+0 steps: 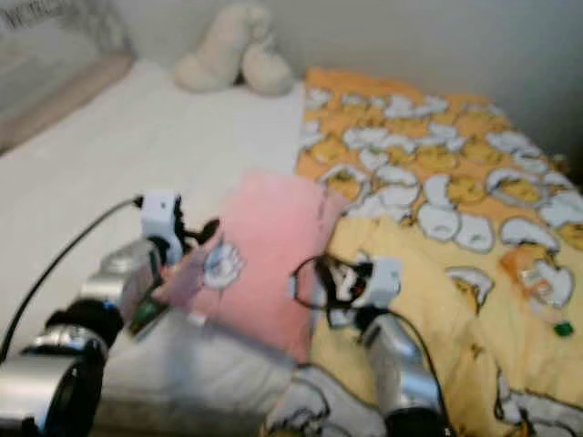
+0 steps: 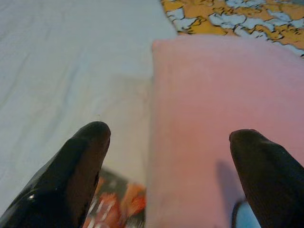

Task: Clean up the room

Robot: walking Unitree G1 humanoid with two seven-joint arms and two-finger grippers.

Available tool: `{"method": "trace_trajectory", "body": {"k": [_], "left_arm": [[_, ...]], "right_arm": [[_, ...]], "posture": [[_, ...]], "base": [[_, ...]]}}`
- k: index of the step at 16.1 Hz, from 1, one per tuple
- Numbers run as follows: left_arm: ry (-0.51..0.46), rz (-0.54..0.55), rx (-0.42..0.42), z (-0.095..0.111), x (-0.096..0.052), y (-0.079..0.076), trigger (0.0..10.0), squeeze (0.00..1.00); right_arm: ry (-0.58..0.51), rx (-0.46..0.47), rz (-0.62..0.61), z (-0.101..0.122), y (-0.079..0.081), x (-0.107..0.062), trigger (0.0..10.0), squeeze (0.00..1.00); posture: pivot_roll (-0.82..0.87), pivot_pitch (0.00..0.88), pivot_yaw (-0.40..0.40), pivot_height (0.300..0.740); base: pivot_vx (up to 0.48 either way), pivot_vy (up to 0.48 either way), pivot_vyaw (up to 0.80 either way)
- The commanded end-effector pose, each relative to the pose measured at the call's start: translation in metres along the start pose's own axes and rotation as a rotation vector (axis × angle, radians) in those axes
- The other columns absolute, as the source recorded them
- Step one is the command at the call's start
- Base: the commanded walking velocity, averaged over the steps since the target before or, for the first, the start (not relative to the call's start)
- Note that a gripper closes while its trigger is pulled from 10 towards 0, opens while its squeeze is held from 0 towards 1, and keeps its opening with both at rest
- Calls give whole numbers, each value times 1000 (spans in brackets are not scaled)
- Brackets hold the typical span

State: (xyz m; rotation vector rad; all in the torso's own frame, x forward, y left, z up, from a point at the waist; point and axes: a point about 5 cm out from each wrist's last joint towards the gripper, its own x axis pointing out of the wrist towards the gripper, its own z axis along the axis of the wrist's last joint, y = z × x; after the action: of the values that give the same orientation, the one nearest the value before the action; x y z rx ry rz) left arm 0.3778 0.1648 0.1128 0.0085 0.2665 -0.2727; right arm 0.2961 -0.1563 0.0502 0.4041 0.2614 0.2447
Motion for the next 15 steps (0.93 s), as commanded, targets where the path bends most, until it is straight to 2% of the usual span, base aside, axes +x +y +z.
{"method": "trace_trajectory", "body": {"k": [1,4,5,6,7,8,9,11,12,14,15], "left_arm": [[-1,-63,-3,9,5,-9,10000,0],[28,-146,-49,6,11,-27,10000,0],[39,-139,-22,4,13,-32,10000,0],[49,-84,24,0,13,-32,10000,0],[52,-56,51,-1,13,-30,10000,0],[109,111,89,-16,7,-13,10000,0],[128,157,70,-23,4,-6,10000,0],[204,169,40,-39,-2,-1,10000,0],[204,176,23,-41,-3,1,10000,0],[81,199,-52,-16,0,10,10000,0],[19,165,-24,-3,2,8,10000,0]], "right_arm": [[25,23,15,0,1,3,10000,0],[82,73,-14,-20,-4,6,10000,0],[86,77,-4,-23,-3,8,10000,0],[86,79,9,-23,-1,12,10000,0],[85,82,19,-22,1,14,10000,0],[73,81,68,-14,15,28,10000,0],[75,73,72,-12,21,34,10000,0],[41,81,105,3,37,50,10000,0],[19,102,120,10,41,54,10000,0],[-15,65,172,24,49,59,10000,0],[-36,38,172,29,49,59,10000,0]], "posture": [[108,126,-35,740],[106,233,-46,740],[102,272,-51,740],[96,299,-59,740],[93,311,-62,740],[70,349,-61,740],[61,346,-63,740],[74,318,-61,740],[76,311,-59,740],[90,296,-61,740],[102,287,-59,740]], "base": [[0,0,0],[0,0,0],[0,0,0],[0,0,0],[0,0,0],[0,0,0],[0,0,0],[0,0,0],[0,0,0],[0,0,0],[0,0,0]]}}
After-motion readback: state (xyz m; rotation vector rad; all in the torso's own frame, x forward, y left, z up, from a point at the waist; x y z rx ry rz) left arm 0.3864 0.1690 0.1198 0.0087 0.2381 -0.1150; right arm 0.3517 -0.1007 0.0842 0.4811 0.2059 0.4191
